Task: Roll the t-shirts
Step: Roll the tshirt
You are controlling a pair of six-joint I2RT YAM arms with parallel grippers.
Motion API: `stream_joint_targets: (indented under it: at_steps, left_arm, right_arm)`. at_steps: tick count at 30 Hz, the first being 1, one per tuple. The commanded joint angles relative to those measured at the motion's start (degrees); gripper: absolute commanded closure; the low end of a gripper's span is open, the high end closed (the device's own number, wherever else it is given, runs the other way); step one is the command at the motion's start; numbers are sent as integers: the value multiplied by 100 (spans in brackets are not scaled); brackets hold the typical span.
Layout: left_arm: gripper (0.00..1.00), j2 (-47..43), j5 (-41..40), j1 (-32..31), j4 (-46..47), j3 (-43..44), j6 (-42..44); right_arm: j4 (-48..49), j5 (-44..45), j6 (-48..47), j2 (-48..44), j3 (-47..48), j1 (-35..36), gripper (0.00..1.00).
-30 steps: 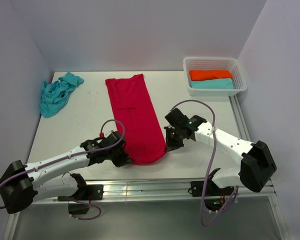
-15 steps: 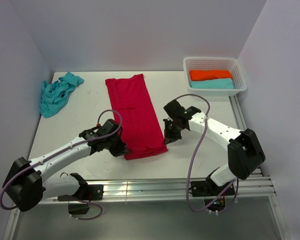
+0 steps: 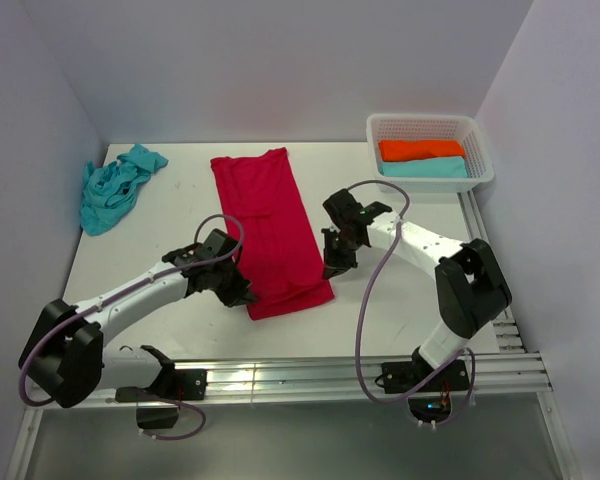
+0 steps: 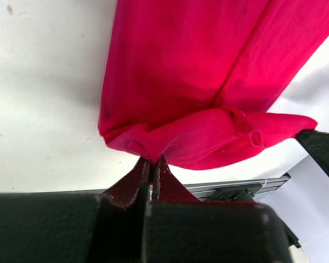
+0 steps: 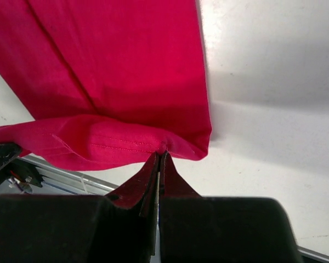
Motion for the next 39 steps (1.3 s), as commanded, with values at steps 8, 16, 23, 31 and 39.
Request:
stream_joint_targets:
  at_steps: [8, 16, 23, 31, 39]
  left_arm:
    - [100, 417, 183, 195, 203, 544, 317]
    - [100, 497, 175, 283, 194, 562, 370]
    - [100, 479, 209, 432, 290, 457, 423]
    - [72, 488, 113, 547, 335, 684, 581]
    - [56, 549, -1, 889, 159, 1036, 941]
  right_arm:
    - [69, -17, -256, 318, 525, -280, 100]
    - [51, -61, -300, 547, 771, -351, 100]
    - [25, -70, -326, 722, 964, -368, 100]
    - [77, -43, -265, 863, 1193, -377, 68]
    - [631, -122, -211, 205, 895, -474, 55]
